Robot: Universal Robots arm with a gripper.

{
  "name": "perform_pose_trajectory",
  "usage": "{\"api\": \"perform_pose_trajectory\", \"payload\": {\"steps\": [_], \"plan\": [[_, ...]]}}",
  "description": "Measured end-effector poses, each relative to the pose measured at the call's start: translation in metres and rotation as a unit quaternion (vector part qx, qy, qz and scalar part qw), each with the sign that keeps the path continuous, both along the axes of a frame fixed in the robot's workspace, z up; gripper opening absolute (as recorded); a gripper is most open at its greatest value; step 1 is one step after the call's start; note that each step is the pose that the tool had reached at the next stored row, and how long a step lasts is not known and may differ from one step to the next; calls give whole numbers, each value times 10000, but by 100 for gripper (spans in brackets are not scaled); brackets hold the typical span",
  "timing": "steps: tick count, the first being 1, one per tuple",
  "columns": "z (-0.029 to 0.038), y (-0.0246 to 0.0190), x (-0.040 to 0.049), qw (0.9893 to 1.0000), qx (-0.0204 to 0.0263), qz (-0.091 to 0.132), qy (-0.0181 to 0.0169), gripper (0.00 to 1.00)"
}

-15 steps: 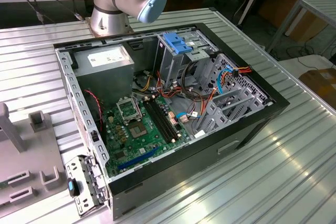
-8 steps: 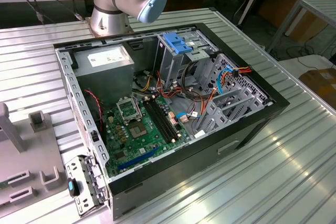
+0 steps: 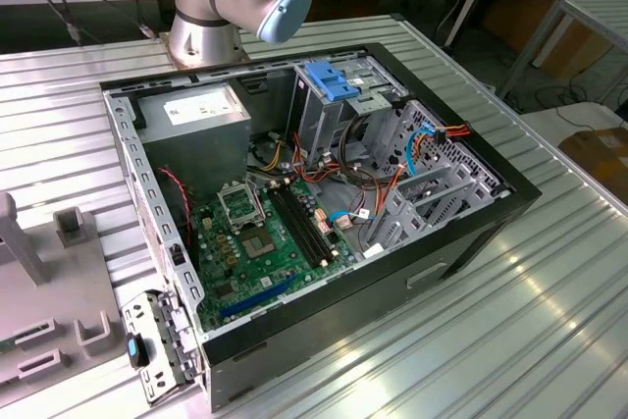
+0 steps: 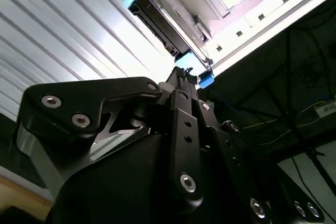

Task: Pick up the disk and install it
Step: 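Pick up the disk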

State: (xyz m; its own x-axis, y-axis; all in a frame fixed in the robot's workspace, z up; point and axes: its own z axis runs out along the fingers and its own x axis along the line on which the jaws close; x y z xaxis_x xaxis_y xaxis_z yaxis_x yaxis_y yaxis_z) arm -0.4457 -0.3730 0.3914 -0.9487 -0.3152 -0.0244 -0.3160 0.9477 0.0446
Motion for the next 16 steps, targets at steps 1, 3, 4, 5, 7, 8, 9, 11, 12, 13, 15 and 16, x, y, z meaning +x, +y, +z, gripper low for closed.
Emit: {"api": "perform_pose_trajectory", "payload": {"steps": [1, 3, 4, 5, 7, 8, 9, 11, 12, 13, 15, 16], "plan": [[-2, 0, 0, 10000, 0, 92, 0, 11], [-14, 0, 0, 9994, 0, 346, 1, 11], [-27, 0, 0, 9985, 0, 553, 0, 11], [-44, 0, 0, 9966, 0, 830, 0, 11], [-61, 0, 0, 9937, 0, 1117, 0, 11], [-68, 0, 0, 9926, 0, 1218, 0, 11], [-73, 0, 0, 9909, 0, 1347, 0, 11], [-80, 0, 0, 9879, 0, 1550, 1, 11], [-84, 0, 0, 9864, 0, 1646, 0, 11], [-89, 0, 0, 9832, 0, 1824, 0, 11], [-103, 0, 0, 9747, 0, 2234, 0, 11], [-114, 0, 0, 9665, 0, 2565, 0, 11]]}}
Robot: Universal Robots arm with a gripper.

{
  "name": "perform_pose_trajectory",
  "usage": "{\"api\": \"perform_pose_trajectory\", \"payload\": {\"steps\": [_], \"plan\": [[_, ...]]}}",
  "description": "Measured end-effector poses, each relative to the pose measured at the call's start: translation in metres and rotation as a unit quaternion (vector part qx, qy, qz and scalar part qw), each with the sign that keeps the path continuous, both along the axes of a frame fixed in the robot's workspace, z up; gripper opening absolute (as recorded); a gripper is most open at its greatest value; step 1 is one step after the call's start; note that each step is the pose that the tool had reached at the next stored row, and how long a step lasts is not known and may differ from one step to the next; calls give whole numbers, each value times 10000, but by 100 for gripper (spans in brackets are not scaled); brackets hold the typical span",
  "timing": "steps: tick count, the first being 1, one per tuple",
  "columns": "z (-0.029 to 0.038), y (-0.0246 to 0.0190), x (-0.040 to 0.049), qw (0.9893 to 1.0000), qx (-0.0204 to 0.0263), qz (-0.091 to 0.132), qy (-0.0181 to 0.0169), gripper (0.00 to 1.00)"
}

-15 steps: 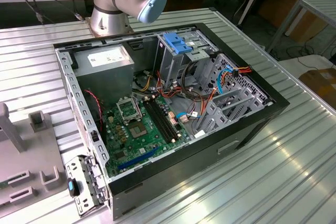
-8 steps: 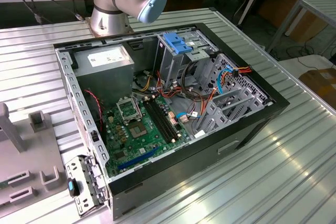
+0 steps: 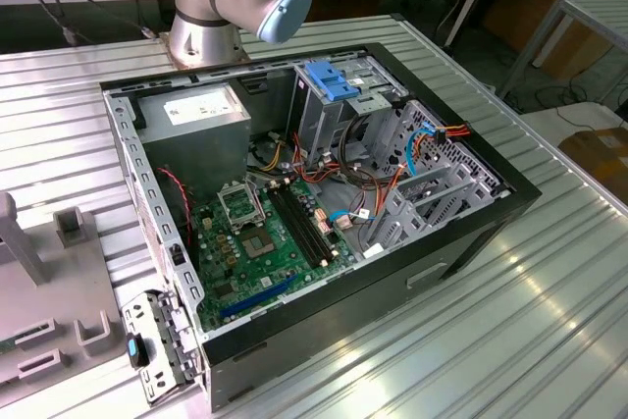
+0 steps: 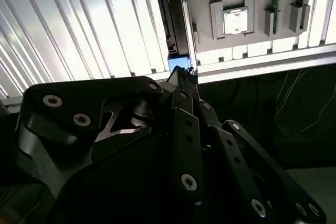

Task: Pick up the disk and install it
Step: 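Pick up the disk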

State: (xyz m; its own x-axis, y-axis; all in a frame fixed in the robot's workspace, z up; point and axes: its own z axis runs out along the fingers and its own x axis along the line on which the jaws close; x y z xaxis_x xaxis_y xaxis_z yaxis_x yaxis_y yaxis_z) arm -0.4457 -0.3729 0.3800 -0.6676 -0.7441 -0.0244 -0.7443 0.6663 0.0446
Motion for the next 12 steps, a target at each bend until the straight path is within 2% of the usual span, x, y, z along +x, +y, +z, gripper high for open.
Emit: {"api": "perform_pose_trajectory", "payload": {"steps": [2, 4, 6, 7, 8, 9, 12], "plan": [[-7, 0, 0, 9998, 0, 218, 0, 11], [-16, 0, 0, 9990, 0, 455, 0, 11], [-25, 0, 0, 9975, 0, 708, 0, 11], [-34, 0, 0, 9960, 0, 897, 0, 11], [-37, 0, 0, 9952, 0, 975, 0, 11], [-38, 0, 0, 9950, 0, 1001, 1, 11], [-39, 0, 0, 9949, 0, 1008, 0, 11]]}}
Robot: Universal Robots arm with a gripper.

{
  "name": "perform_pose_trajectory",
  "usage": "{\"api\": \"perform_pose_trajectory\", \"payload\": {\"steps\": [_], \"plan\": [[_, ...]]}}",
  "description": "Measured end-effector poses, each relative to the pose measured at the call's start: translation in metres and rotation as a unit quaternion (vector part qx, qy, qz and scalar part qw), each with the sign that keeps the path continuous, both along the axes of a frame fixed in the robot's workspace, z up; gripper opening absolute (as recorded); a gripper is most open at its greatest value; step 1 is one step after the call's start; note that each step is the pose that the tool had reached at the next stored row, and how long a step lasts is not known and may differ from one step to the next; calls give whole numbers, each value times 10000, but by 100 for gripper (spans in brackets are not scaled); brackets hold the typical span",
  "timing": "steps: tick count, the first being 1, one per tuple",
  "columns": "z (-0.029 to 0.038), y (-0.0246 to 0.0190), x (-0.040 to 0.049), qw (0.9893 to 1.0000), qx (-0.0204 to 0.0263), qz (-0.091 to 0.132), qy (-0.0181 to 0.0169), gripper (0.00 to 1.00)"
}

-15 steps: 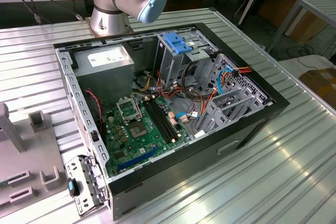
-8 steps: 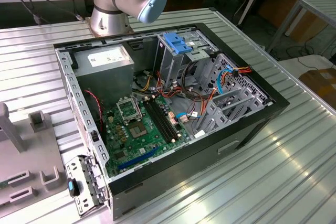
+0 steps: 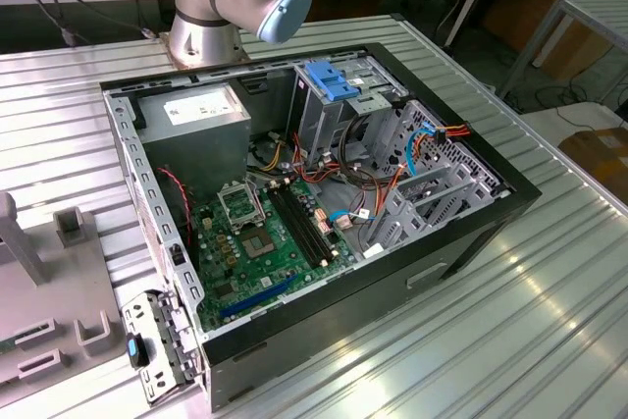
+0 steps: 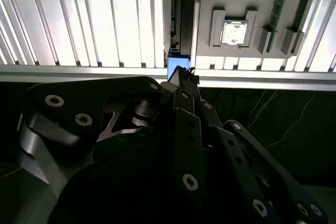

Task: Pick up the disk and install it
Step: 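Pick up the disk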

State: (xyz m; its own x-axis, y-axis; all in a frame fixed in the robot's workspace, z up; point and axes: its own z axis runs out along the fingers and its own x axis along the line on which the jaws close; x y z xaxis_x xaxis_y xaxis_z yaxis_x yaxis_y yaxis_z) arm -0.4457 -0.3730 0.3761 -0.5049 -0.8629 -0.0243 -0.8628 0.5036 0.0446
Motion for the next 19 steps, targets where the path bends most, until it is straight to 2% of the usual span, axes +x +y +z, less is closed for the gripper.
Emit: {"api": "perform_pose_trajectory", "payload": {"steps": [3, 4, 6, 7, 9, 10, 11, 12, 13, 14, 15, 16, 17, 18, 19], "plan": [[-1, 0, 0, 10000, 0, 91, -1, 11], [-3, 0, 0, 9995, 0, 305, -1, 11], [-11, 0, 0, 9973, -1, 735, -1, 11], [-16, 0, 0, 9955, -1, 944, 0, 11], [-28, 0, 0, 9905, -3, 1377, 0, 11], [-37, 0, 0, 9872, -4, 1597, 1, 11], [-50, 0, 0, 9831, -9, 1830, 1, 11], [-61, 0, 0, 9797, -20, 2004, 2, 11], [-70, 0, 0, 9773, -36, 2117, 1, 11], [-74, 0, 0, 9760, -54, 2177, -3, 17], [-76, 0, 0, 9752, -69, 2213, -6, 17], [-79, 0, -1, 9746, -79, 2240, -9, 29], [-81, 0, -2, 9740, -89, 2262, -12, 29], [-83, 0, -3, 9736, -100, 2282, -18, 36], [-90, 0, -12, 9729, -130, 2309, -59, 42]]}}
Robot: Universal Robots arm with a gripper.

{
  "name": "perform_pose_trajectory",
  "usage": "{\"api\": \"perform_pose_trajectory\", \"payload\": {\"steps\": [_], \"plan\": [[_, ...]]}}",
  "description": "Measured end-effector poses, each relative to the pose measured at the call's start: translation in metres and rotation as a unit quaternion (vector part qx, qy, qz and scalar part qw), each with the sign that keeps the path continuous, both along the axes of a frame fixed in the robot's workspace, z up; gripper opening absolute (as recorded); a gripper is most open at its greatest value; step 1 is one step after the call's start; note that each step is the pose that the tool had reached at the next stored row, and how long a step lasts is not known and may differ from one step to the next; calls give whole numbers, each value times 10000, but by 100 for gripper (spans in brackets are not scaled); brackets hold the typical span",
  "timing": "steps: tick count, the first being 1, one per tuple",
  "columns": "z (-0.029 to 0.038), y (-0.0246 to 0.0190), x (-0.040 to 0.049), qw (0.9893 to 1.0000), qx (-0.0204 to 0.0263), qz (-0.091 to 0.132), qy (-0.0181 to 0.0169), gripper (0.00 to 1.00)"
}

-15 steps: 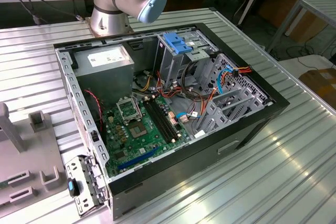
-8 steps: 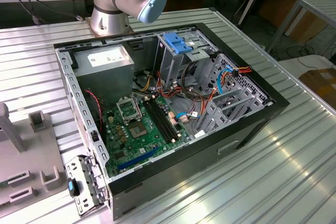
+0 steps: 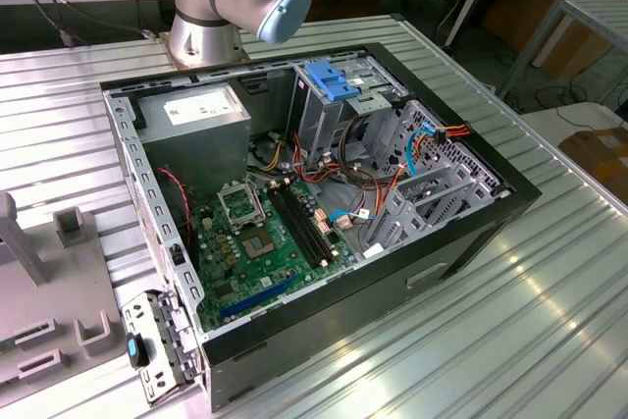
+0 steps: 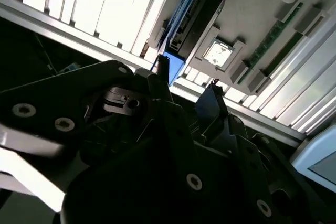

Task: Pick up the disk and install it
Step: 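Pick up the disk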

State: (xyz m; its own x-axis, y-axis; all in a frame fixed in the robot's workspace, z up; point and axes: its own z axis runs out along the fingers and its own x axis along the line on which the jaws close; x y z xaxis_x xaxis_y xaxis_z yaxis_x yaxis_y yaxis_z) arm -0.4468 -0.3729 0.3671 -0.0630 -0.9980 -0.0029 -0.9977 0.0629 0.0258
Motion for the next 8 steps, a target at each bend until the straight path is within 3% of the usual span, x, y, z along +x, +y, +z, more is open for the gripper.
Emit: {"api": "perform_pose_trajectory", "payload": {"steps": [1, 2, 5, 8], "plan": [[-3, 0, -43, 9999, -20, 1, -149, 48], [-17, 6, -70, 9997, -27, 0, -237, 48], [-110, 44, -78, 9997, -28, 1, -228, 48], [-179, 65, -89, 9999, -28, 1, -157, 48]]}}
